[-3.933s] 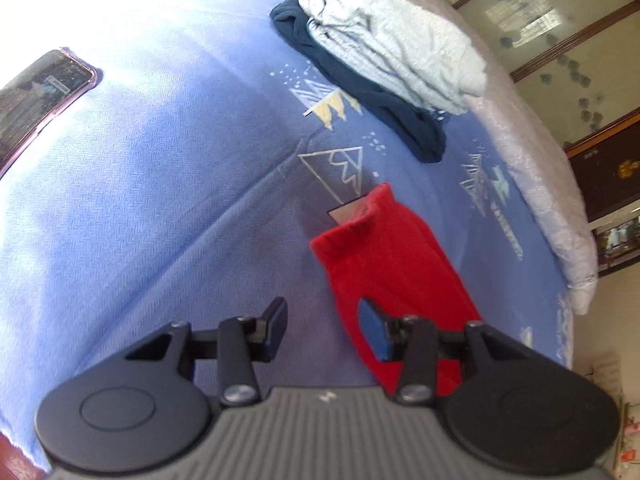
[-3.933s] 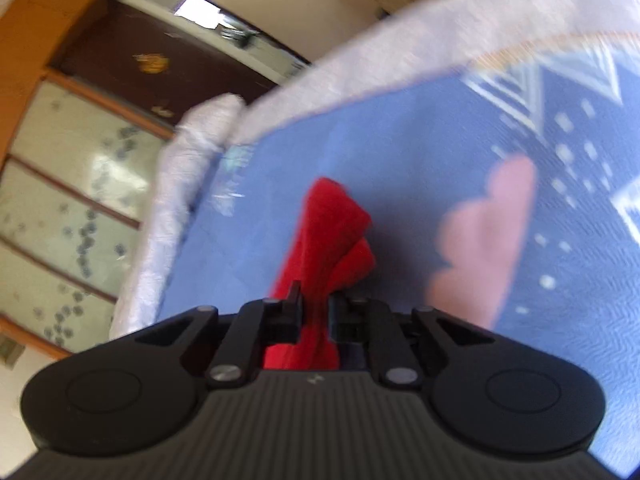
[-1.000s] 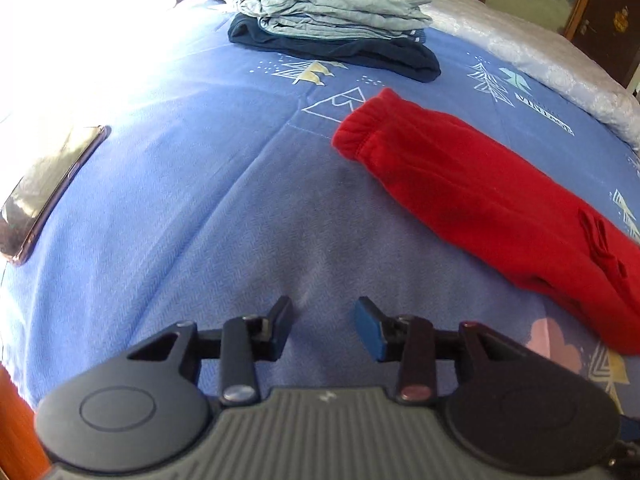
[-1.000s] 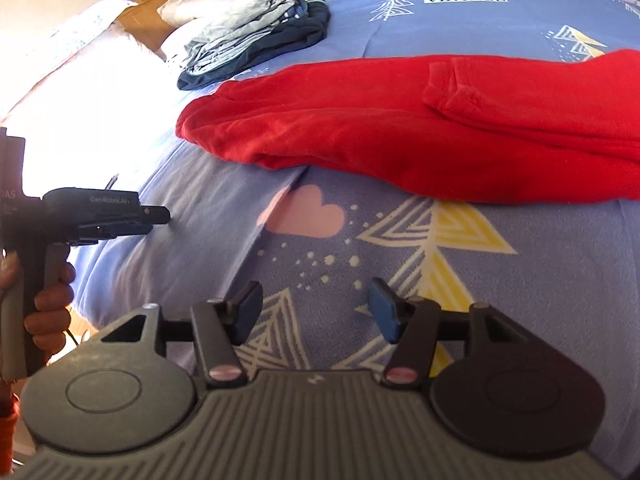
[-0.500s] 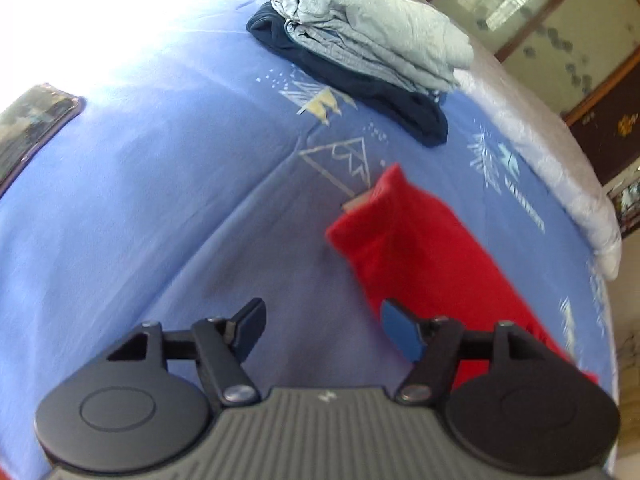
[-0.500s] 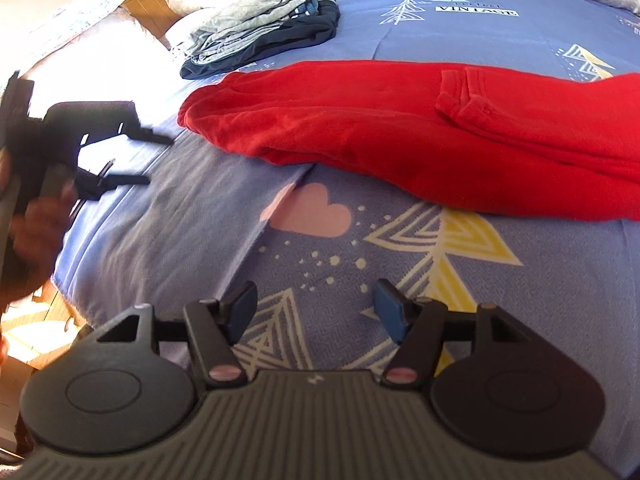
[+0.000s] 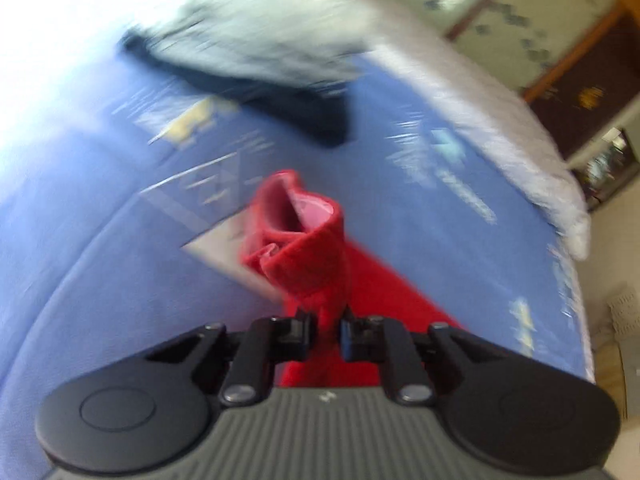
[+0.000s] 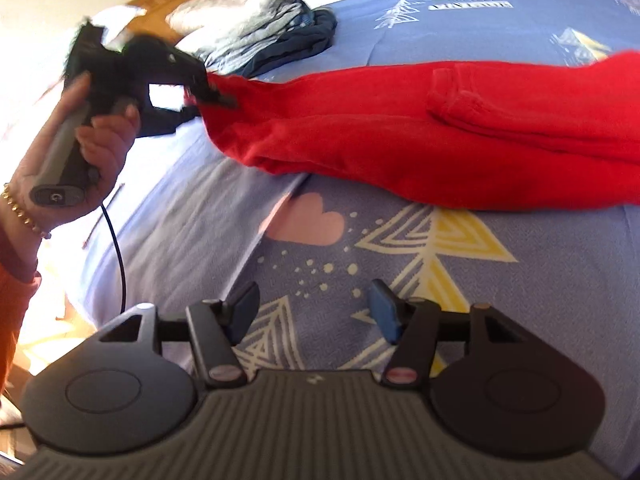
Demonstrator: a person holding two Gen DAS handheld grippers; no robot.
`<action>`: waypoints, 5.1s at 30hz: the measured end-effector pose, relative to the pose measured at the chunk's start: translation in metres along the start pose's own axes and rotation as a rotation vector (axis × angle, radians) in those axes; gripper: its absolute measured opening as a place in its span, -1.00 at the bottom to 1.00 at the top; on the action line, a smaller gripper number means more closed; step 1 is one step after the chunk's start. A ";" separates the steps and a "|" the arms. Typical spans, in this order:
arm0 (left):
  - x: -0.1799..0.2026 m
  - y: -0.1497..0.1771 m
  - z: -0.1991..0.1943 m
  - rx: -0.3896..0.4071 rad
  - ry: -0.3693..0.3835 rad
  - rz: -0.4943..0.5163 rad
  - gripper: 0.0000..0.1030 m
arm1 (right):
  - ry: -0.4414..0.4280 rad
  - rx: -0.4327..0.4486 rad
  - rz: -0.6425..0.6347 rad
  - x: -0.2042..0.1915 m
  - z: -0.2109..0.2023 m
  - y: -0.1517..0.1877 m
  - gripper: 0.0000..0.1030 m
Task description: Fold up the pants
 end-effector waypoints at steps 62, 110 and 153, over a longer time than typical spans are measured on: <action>0.154 0.129 0.036 -0.269 0.117 0.332 -0.01 | 0.194 0.008 0.203 0.211 -0.005 -0.180 -0.46; 0.166 0.150 0.044 -0.294 0.082 0.456 0.18 | 0.109 0.424 0.562 0.249 -0.176 -0.056 -0.95; 0.139 0.108 0.012 -0.195 0.078 0.372 0.43 | 0.219 0.459 0.437 0.210 -0.156 -0.059 0.21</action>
Point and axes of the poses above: each gripper's, at about its wrist camera, not at the fingertips, and z roughly the way its jaws point, x to its right, y to its underside, the point moved 3 cm from there along z, roughly the way its jaws point, and after that the axes turned 7 degrees about x, right-handed, at the moved point
